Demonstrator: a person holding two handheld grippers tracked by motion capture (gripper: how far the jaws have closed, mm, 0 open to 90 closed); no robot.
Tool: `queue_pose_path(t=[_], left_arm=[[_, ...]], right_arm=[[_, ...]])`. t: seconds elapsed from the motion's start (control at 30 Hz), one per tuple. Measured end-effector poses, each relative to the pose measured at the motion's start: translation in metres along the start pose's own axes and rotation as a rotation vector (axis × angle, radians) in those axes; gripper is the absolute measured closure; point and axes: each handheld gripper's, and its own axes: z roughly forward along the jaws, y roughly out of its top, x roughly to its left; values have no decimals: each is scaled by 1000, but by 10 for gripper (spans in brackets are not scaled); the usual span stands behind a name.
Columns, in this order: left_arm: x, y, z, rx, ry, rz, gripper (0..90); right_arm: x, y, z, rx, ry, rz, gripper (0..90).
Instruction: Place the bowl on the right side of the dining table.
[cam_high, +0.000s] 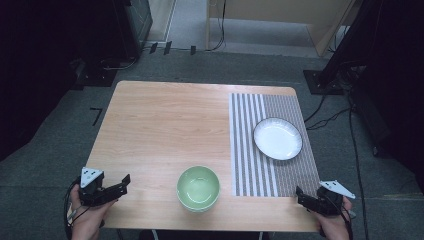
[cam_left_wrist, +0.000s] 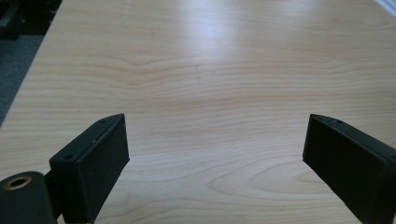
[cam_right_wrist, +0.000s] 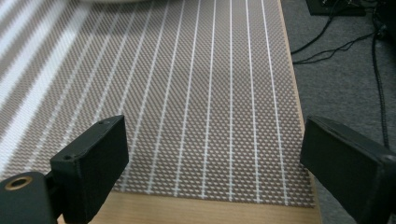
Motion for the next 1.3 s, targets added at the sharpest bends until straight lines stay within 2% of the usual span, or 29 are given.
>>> queue_pose_path(t=[0.03,0.1,0.3,0.37,0.53,0.57,0.6,0.67,0.87,1.0,1.03,1.1,1.17,1.3], left_arm=[[0,0,0,0,0,0,65],[-11,3,-3,-16,-30,16,66],[-22,6,-5,-28,-53,36,66],[-25,6,-5,-25,-66,39,66],[-29,7,-5,-29,-74,44,67],[-29,7,-5,-29,-74,44,66],[-31,7,-6,-30,-76,48,67],[-32,8,-6,-28,-80,49,67],[-36,9,-6,-32,-89,48,67],[-39,10,-8,-39,-90,52,76],[-39,10,-8,-39,-90,52,140],[-40,9,-7,-44,-73,54,154],[-41,9,-7,-39,-83,55,154],[-41,9,-6,-41,-86,56,154]], right_arm=[[1,1,-1,-5,1,5,77],[4,4,-5,-15,-2,10,137],[20,14,-15,-60,43,9,145],[32,21,-23,-89,69,6,152],[49,32,-32,-112,108,1,182],[49,32,-32,-112,108,1,182],[57,38,-36,-127,127,-8,209],[64,42,-40,-143,136,-6,256],[87,54,-48,-174,187,-27,316],[100,59,-50,-181,212,-58,341],[100,59,-50,-181,212,-58,341],[106,61,-50,-183,228,-66,349],[115,65,-50,-189,241,-77,356],[123,69,-49,-192,254,-89,360]])
